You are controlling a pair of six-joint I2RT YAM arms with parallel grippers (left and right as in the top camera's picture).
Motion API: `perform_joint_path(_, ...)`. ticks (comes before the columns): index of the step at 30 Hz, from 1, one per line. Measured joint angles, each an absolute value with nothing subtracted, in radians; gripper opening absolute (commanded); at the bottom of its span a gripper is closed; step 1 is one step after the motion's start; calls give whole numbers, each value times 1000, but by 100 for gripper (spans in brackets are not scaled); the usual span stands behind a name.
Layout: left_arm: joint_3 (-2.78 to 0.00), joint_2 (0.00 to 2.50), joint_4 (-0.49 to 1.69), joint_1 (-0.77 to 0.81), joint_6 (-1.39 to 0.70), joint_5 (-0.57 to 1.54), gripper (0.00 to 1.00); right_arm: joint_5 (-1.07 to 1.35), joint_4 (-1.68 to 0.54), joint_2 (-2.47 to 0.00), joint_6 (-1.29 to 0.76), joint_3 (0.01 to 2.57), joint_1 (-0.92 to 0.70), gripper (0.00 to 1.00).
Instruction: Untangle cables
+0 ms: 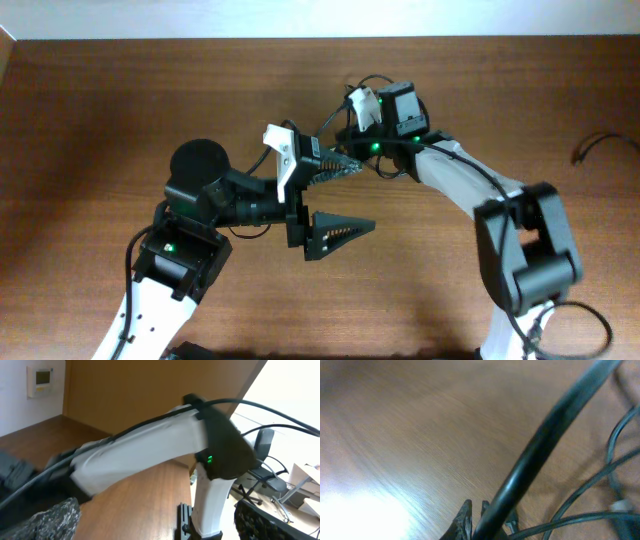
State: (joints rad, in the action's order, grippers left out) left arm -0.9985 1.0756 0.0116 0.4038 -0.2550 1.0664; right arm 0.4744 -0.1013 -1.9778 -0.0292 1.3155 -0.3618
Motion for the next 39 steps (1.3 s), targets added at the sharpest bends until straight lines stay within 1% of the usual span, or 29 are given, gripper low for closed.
perform_joint_path(3, -999, 1076, -19, 404, -258, 1112, 99, 494, -319, -1813, -36, 1510, -362, 4)
perform_joint_path(5, -999, 1076, -19, 404, -258, 1130, 99, 472, -462, -1718, -73, 1731, -362, 4)
perform_joint_path(6, -999, 1076, -20, 404, -258, 1145, 99, 452, -529, -1702, -93, 1788, -362, 4)
perform_joint_path(8, -999, 1076, -19, 404, -258, 1180, 99, 411, -619, -1700, -186, 2006, -364, 4)
perform_joint_path(10, -999, 1076, -6, 404, -258, 1194, 99, 403, -602, -1704, -281, 2104, -366, 4)
perform_joint_path(12, -999, 1076, 10, 404, -258, 1198, 99, 396, -482, -1709, -453, 2226, -368, 4)
perform_joint_path(15, -1000, 1076, 43, 404, -258, 1201, 99, 455, -323, -1703, -652, 2293, -375, 4)
perform_joint_path(16, -1000, 1076, 43, 404, -258, 1201, 99, 480, -313, -1703, -678, 2293, -398, 4)
perform_joint_path(17, -1000, 1076, 42, 404, -258, 1201, 99, 497, -339, -1704, -668, 2294, -427, 4)
perform_joint_path(19, -1001, 1076, 41, 404, -258, 1214, 99, 415, -555, -1707, -566, 2303, -428, 4)
perform_joint_path(20, -1000, 1076, 43, 404, -258, 1228, 99, 375, -712, -1724, -479, 2308, -412, 4)
perform_joint_path(22, -1000, 1076, 47, 404, -218, 1245, 99, 346, -825, -1785, -331, 2305, -414, 4)
perform_joint_path(23, -1005, 1076, 119, 404, -132, 1247, 99, 339, -854, -1802, -249, 2304, -422, 4)
perform_joint_path(24, -1015, 1076, 216, 404, -55, 1234, 99, 337, -846, -1807, -212, 2304, -427, 4)
perform_joint_path(25, -1017, 1075, 364, 404, 63, 1180, 99, 336, -825, -1808, -173, 2309, -427, 4)
perform_joint_path(26, -1010, 1084, 455, 405, 179, 1071, 99, 336, -801, -1807, -153, 2319, -427, 4)
perform_joint_path(27, -1010, 1102, 483, 405, 246, 970, 99, 333, -758, -1806, -141, 2342, -427, 4)
perform_joint_path(28, -1010, 1121, 484, 405, 271, 936, 99, 332, -712, -1805, -142, 2350, -427, 4)
perform_joint_path(30, -1010, 1216, 485, 405, 300, 888, 99, 331, -598, -1805, -209, 2367, -427, 4)
perform_joint_path(33, -1010, 1335, 481, 405, 315, 878, 99, 328, -509, -1804, -290, 2373, -427, 4)
perform_joint_path(35, -1010, 1409, 478, 405, 316, 892, 99, 272, -584, -1804, -291, 2376, -423, 4)
perform_joint_path(37, -1010, 1411, 459, 405, 316, 931, 99, 235, -671, -1804, -288, 2377, -375, 4)
perform_joint_path(39, -1010, 1401, 456, 405, 316, 973, 99, 212, -787, -1804, -234, 2377, -226, 4)
